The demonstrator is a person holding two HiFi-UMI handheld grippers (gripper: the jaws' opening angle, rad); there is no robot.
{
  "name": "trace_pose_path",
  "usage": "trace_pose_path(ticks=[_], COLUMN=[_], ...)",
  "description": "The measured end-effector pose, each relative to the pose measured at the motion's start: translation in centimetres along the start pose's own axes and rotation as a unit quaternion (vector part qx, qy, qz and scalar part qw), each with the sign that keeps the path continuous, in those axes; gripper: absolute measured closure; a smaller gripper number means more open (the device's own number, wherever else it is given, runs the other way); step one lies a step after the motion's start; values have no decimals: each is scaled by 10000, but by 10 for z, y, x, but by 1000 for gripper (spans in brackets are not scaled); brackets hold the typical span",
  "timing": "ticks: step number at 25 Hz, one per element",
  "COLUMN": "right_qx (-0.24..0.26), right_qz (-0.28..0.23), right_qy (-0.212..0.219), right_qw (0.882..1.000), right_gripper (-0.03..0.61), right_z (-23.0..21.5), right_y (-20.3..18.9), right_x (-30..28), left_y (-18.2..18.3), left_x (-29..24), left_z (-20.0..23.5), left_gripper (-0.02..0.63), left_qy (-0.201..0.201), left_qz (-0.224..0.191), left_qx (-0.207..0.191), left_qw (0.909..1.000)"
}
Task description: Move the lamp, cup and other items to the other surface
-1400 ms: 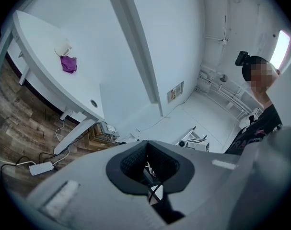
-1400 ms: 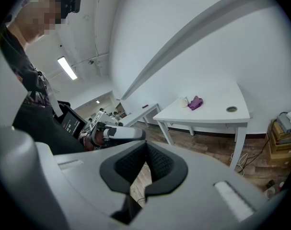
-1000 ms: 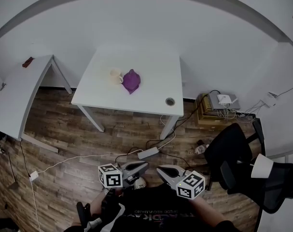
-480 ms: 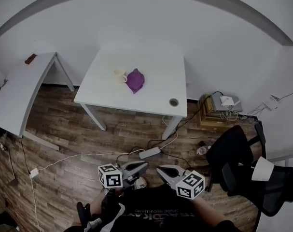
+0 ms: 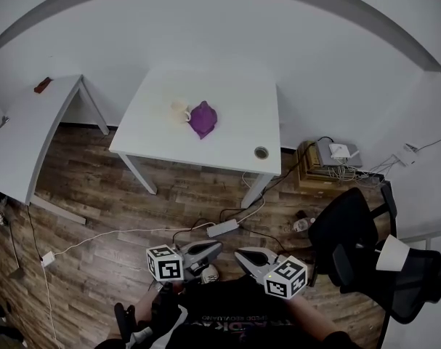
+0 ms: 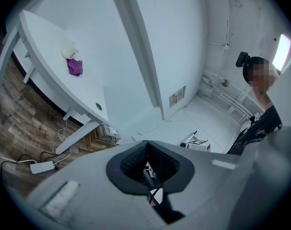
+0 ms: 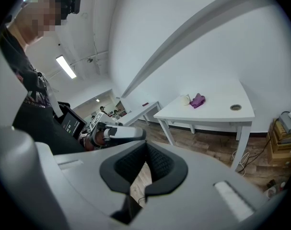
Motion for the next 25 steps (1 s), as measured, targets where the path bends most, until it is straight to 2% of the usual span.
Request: trace_pose_path(ticks=[14,20,25], right_qx=[-193,-183,-77], right_qz=[-120,-135,-67], right_qy=[-184,74,443], right_qw=[9996,9997,9990], right_gripper=[574,574,573], right_z=[-10,-25,-44], right_y=[11,26,51], right_x=[5,-6,-28], left_y=[8,17,34], left_x=[-12,-3,7], left_z=[2,4,9], left_gripper=[615,615,615], left_qy=[-93,199,574], left_qz=[40,-278,-774], left_qx=[86,37,-70], left_qw=[9999,9994,9953])
Point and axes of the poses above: the fingertips, and each gripper's own axes: x backward along the fingers, z to its left, y out of its top, the point moved 8 cm from there along x, backward along the fingers, and after that the axes turned 3 degrees about -z, right-handed, at the moved point
